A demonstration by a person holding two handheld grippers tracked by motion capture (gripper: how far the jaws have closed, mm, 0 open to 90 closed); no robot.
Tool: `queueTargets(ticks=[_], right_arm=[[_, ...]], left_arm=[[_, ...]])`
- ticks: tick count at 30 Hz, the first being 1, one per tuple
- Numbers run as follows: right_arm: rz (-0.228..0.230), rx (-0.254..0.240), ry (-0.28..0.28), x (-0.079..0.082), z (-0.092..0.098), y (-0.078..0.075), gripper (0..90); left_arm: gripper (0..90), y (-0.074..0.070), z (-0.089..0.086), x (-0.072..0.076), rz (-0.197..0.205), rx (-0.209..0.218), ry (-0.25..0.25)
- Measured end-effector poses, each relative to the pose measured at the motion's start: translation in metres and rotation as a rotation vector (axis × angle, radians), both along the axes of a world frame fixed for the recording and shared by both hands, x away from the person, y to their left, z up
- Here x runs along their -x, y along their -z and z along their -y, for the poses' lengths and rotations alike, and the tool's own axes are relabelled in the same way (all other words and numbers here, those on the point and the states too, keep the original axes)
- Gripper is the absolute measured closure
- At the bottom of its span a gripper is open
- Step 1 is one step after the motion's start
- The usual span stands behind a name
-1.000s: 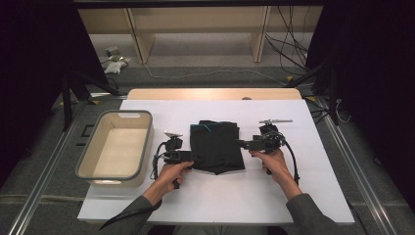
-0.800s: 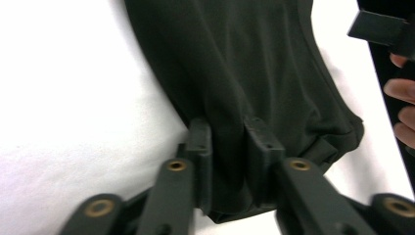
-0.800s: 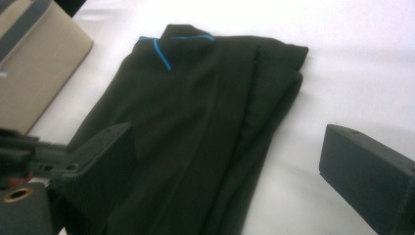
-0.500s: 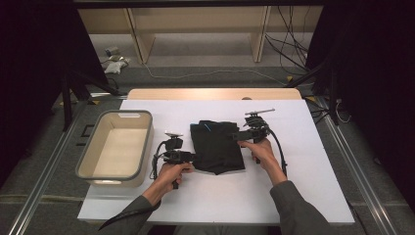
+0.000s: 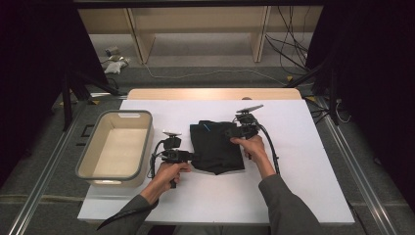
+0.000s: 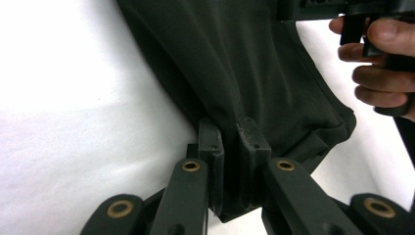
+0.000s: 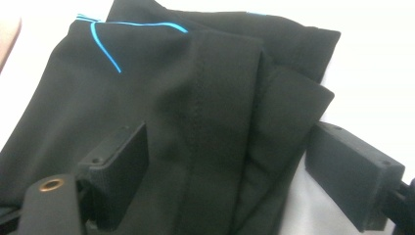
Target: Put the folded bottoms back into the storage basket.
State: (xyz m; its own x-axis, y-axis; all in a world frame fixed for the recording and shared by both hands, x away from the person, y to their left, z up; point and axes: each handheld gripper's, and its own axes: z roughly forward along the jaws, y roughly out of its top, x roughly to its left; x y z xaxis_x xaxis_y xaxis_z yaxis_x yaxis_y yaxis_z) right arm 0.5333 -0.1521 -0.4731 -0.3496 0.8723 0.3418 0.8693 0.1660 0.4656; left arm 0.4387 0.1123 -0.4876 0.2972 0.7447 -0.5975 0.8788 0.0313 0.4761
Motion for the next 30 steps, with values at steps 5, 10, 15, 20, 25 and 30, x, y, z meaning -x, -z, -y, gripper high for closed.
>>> queueTargets(ticks=[5,10,15,20,25,30], right_arm=[[-0.023,0.009,0.029,-0.002,-0.002,-0.002,36.4],[-0.048,-0.027,0.047,-0.002,-0.001,-0.001,45.8],[-0.052,-0.034,0.044,-0.002,-0.003,0.000,55.8],[-0.073,-0.064,0.043,-0.002,-0.002,0.002,66.4],[-0.088,-0.138,0.041,0.000,0.003,0.007,72.7],[-0.075,-0.173,0.041,0.002,0.006,0.007,73.6]], left_arm=[[82.7,0.001,-0.003,-0.001,-0.004,0.000,-0.002],[82.7,0.002,-0.003,-0.001,-0.005,-0.004,-0.001],[82.7,0.002,-0.002,-0.002,-0.004,-0.005,0.000],[82.7,0.002,-0.002,-0.002,-0.002,-0.005,0.001],[82.7,0.002,-0.002,-0.002,0.000,-0.005,0.002],[83.0,0.000,-0.003,-0.003,0.008,0.004,0.010]])
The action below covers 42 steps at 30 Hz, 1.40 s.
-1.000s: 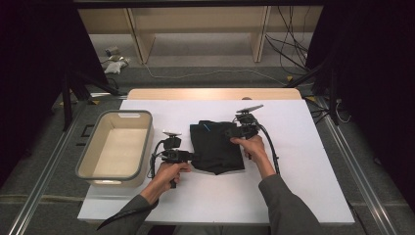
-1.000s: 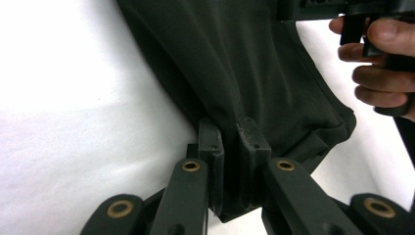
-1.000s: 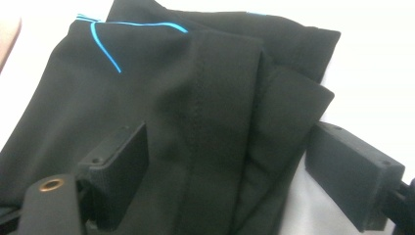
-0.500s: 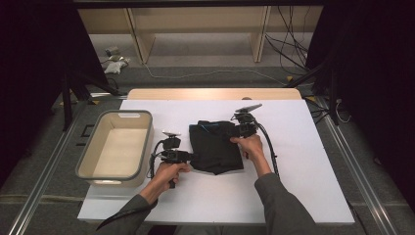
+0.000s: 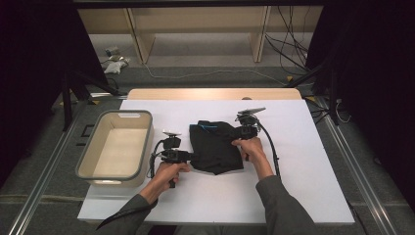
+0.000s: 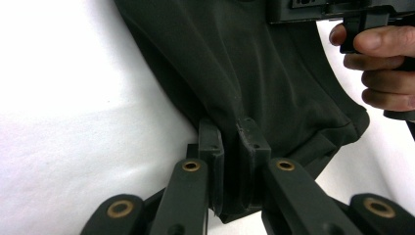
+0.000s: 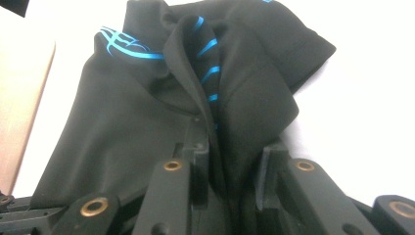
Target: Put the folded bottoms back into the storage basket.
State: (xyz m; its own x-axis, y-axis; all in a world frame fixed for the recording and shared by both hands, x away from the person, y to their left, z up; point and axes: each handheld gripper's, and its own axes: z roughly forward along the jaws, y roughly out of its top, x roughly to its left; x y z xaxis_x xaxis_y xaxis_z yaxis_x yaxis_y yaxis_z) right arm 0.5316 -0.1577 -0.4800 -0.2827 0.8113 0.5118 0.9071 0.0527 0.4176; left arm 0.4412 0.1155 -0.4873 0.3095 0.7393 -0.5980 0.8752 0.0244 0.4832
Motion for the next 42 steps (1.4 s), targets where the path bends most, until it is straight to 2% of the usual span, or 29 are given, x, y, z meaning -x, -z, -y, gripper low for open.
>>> queueTargets(ticks=[3,7,13,16,19,24,29,42], right_arm=[[0.028,-0.023,0.003,0.002,0.001,-0.005,73.8],[0.052,-0.068,0.009,0.005,0.003,-0.014,73.9],[0.085,-0.108,0.007,0.010,0.003,-0.025,74.0],[0.098,-0.118,0.004,0.012,0.002,-0.031,74.0],[0.102,-0.132,0.006,0.012,0.003,-0.035,74.0],[0.145,-0.158,0.001,0.019,0.001,-0.052,73.9],[0.178,-0.175,-0.011,0.023,-0.005,-0.066,73.9],[0.229,-0.221,-0.051,0.030,-0.029,-0.097,73.8]], left_arm=[[83.1,-0.002,-0.001,0.000,0.004,0.004,0.004],[83.2,-0.010,-0.003,0.000,0.026,0.012,0.013],[83.2,-0.021,-0.007,0.001,0.046,0.031,0.024],[83.2,-0.028,-0.009,0.002,0.054,0.048,0.027],[83.2,-0.032,-0.010,0.003,0.068,0.045,0.037],[83.2,-0.047,-0.019,0.006,0.097,0.065,0.055],[83.1,-0.060,-0.025,0.009,0.125,0.067,0.067],[83.1,-0.090,-0.047,0.016,0.187,0.077,0.089]])
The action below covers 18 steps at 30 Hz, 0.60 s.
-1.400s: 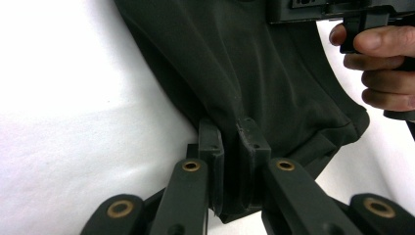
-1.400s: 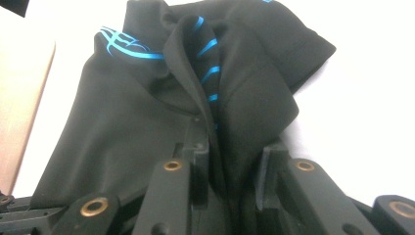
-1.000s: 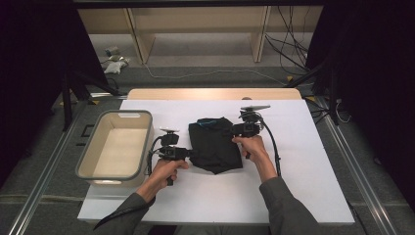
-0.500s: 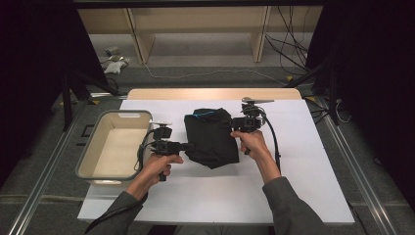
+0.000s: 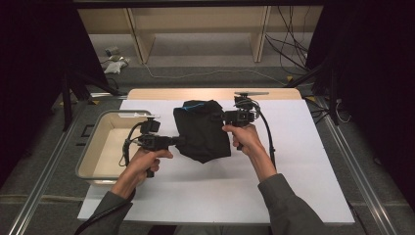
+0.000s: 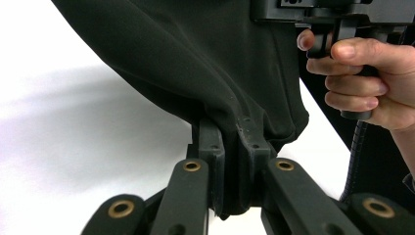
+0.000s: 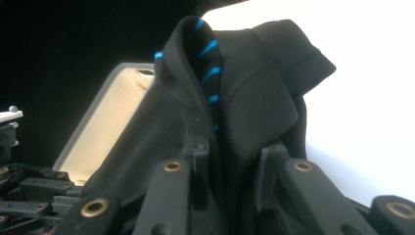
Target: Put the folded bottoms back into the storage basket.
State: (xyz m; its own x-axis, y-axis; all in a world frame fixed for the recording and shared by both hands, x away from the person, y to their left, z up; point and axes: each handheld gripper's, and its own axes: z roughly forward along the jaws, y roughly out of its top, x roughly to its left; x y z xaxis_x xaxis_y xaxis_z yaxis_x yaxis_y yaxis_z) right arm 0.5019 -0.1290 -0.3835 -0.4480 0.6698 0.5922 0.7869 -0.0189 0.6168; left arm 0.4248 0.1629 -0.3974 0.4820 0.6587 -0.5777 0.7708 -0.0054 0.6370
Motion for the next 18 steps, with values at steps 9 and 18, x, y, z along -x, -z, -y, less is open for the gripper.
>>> queueTargets(ticks=[9,18], right_arm=[[0.025,-0.009,-0.027,0.000,-0.023,-0.016,73.7],[0.040,-0.022,-0.060,-0.002,-0.051,-0.029,73.7]], left_arm=[[83.1,-0.019,-0.026,0.006,0.032,0.011,0.001],[83.1,-0.031,-0.057,0.011,0.049,0.034,-0.023]])
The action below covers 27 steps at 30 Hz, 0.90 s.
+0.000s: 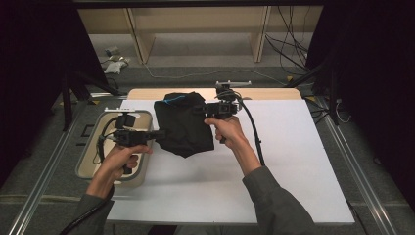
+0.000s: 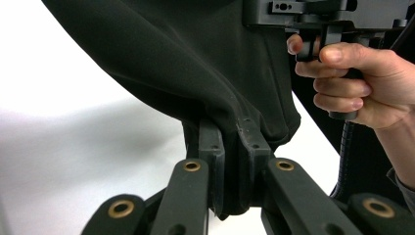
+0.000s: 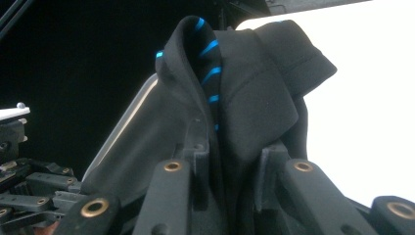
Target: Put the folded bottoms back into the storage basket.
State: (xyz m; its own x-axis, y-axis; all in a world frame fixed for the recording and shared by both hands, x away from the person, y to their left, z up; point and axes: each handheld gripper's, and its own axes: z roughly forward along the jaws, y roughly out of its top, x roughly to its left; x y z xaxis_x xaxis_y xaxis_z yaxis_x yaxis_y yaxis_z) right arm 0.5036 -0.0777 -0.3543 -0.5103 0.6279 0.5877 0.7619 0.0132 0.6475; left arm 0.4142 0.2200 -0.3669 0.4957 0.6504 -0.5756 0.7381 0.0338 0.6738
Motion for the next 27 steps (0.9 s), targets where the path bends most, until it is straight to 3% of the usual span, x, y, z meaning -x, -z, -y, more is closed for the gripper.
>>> queueTargets(ticks=[11,16,27], right_arm=[[0.004,-0.034,-0.038,0.000,-0.034,-0.008,73.7],[-0.004,-0.043,-0.041,0.002,-0.049,-0.009,73.7],[-0.024,-0.055,-0.076,0.004,-0.100,-0.009,73.5]], left_arm=[[83.1,-0.009,-0.032,0.008,0.011,0.013,-0.016],[83.0,-0.013,-0.053,0.015,0.017,0.009,-0.035],[83.0,-0.018,-0.104,0.031,0.023,-0.006,-0.068]])
